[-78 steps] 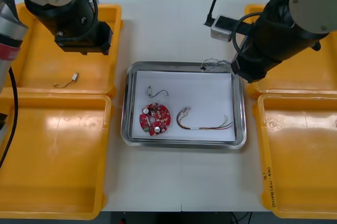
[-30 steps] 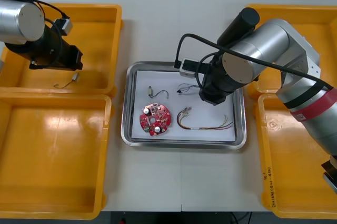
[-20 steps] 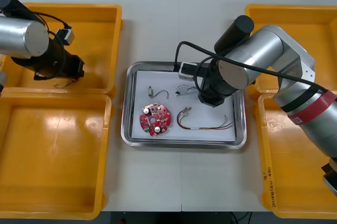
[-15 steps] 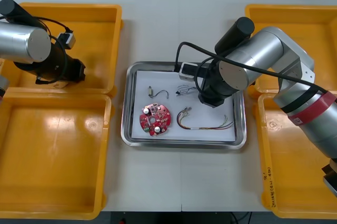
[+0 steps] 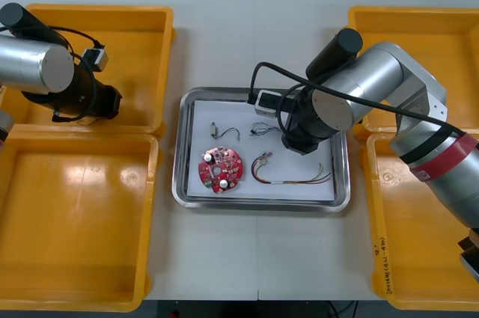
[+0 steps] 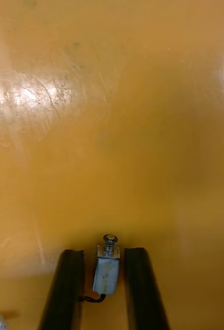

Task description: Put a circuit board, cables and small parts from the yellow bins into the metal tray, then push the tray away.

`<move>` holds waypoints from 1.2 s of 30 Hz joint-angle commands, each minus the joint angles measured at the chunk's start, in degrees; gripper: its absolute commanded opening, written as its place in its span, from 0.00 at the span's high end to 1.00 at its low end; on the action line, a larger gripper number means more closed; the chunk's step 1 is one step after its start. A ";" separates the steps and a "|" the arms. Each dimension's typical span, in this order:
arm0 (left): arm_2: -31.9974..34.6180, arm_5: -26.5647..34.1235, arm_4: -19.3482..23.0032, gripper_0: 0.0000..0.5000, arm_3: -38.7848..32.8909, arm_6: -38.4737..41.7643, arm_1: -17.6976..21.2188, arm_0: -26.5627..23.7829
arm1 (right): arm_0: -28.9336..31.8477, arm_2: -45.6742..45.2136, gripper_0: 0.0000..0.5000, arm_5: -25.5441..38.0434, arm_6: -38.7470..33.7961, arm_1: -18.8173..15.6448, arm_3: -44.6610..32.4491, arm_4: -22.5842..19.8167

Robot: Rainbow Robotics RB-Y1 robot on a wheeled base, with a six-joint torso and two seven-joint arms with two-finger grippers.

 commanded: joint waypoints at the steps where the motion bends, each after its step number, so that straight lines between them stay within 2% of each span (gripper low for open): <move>1: -2.38 -1.74 -0.08 1.00 -0.57 -5.54 2.47 0.73 | 0.22 0.62 0.00 -0.65 1.61 0.25 -0.30 -0.35; 10: -2.29 -1.83 0.19 1.00 -0.57 -5.72 2.74 0.65 | -0.22 -2.63 0.00 -0.56 2.41 0.25 -0.74 -1.40; 16: -0.44 -0.51 0.71 1.00 -0.66 -5.81 2.74 0.21 | -2.42 -5.44 0.00 3.04 2.41 0.25 -1.18 -2.46; 23: 2.46 6.34 0.71 1.00 -1.80 -5.63 2.74 -2.87 | -5.41 -9.40 0.00 9.90 2.05 0.25 -1.18 -4.74; 27: 3.69 11.44 0.80 1.00 -2.94 -5.37 2.65 -5.42 | -6.99 -12.30 0.00 13.59 1.44 0.25 -1.18 -8.17; 36: 3.95 19.70 1.15 1.00 -6.11 -4.14 1.51 -10.52 | -10.33 -19.59 0.00 24.23 0.65 0.25 -1.18 -9.58</move>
